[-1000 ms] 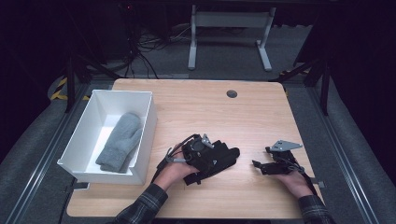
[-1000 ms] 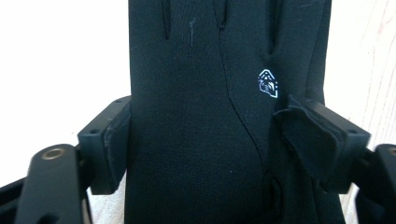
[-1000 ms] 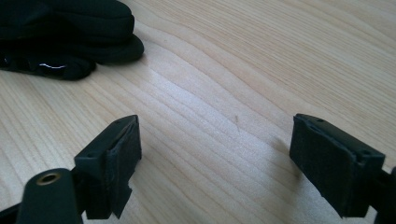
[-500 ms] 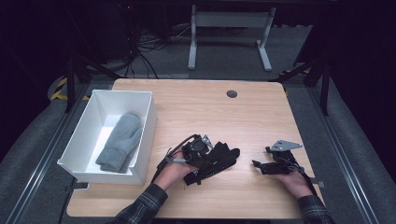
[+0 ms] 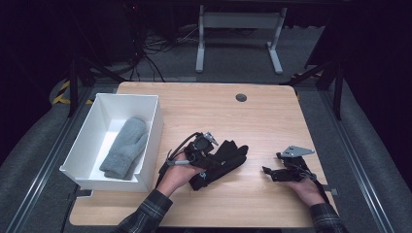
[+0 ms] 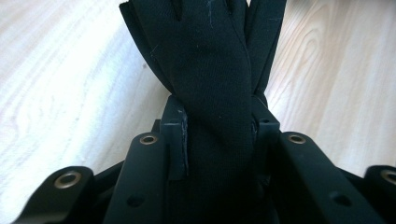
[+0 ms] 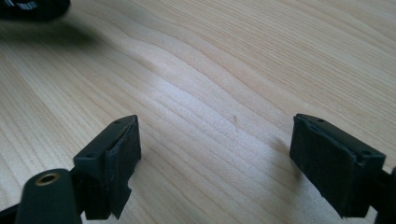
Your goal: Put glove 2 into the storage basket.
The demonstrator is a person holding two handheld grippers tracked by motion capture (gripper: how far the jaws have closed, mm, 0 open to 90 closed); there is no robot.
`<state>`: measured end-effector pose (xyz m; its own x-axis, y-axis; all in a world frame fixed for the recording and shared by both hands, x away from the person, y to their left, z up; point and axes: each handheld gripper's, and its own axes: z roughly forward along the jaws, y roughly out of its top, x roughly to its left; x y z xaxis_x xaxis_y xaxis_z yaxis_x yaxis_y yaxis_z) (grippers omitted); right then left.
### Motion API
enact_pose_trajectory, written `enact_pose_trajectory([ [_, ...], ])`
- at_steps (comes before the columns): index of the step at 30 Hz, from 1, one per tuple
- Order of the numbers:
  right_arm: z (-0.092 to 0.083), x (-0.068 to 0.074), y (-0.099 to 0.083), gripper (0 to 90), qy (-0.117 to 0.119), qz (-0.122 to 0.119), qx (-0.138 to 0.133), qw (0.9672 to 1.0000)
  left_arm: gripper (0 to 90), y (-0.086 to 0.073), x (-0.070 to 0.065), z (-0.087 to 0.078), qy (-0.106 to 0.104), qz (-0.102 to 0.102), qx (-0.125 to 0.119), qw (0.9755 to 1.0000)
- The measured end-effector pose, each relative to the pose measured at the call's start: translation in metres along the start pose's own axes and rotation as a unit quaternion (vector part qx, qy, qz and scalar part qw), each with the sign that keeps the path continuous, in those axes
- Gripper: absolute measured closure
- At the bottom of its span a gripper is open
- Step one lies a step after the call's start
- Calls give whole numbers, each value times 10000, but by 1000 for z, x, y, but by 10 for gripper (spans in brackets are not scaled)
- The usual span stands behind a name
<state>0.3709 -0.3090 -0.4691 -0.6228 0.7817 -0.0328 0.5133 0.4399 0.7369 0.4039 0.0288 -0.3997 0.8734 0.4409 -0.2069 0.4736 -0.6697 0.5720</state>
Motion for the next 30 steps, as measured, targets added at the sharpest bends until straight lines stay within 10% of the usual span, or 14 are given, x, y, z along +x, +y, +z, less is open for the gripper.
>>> enact_pose_trajectory([
  [16, 0, 0, 0, 164, -12, 6, 7, 10000, 673, 20, 7, -87, 313, -360, -439, 9979],
  [30, 0, 0, 0, 164, -43, 42, 10, 10000, 674, 5, 35, -160, 811, -765, -745, 9910],
])
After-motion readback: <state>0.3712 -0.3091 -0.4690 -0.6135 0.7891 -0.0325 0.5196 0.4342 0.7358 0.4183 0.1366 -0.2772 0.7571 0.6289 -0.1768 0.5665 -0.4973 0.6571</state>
